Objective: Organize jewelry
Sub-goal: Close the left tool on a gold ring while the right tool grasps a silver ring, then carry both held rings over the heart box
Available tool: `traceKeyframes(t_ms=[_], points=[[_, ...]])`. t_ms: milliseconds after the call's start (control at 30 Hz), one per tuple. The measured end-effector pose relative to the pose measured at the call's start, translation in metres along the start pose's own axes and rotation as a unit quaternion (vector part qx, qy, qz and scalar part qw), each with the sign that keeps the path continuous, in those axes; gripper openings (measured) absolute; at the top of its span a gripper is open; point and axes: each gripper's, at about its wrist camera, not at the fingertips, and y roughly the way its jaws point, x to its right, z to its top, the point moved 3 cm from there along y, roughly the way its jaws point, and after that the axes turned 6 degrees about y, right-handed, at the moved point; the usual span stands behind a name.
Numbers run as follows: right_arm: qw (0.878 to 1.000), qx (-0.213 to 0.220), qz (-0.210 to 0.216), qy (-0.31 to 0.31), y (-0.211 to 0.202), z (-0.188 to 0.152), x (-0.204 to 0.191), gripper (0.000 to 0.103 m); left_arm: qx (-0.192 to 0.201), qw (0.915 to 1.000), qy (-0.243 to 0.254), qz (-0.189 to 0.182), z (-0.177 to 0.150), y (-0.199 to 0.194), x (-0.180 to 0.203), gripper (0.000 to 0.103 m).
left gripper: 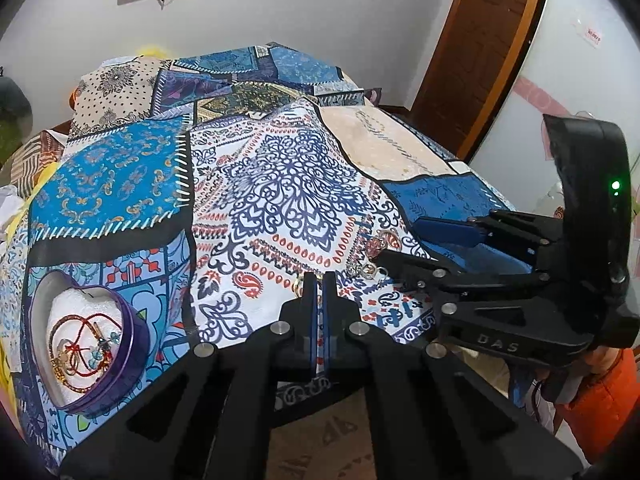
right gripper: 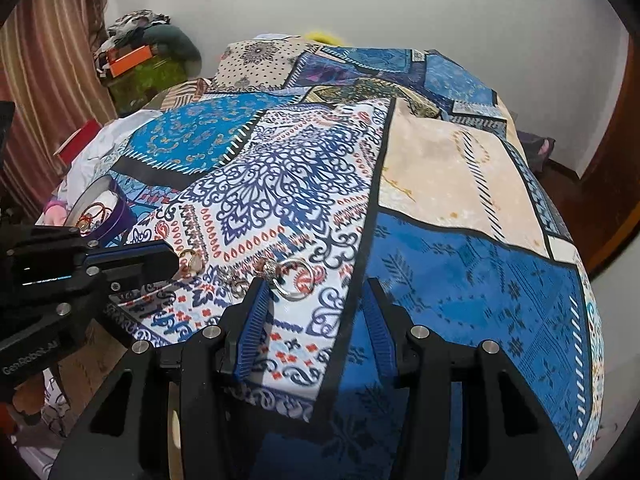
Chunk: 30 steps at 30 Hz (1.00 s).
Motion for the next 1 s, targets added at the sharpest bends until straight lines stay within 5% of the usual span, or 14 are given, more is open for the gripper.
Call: traceKeyframes(t_ms=[167,333,633,1000], points=[[1.0,0.006,0.012,-0.01,0.002,0.002,-0.007,0.042,0.004,1.0,0.001,0.002,0.001,-0.003,0.0,0.0],[0.999,0.007,0.031,-0.013,0.004,0.003,-0.01,0.019,-0.005,0.9999,0.007,0.01,0.0,-0.002,-0.001,0.001],[0.999,0.018,0.041,0.005,-0.001,0.002,-0.007,0.019,-0.024,0.9996,0.007,0.013,-0.006,0.003,0.0,0.035],[0.998,0.025,0.048,0.021,-0.007,0.002,-0.005,0.019,-0.032,0.9994,0.009,0.011,0.0,0.024,0.002,0.031]])
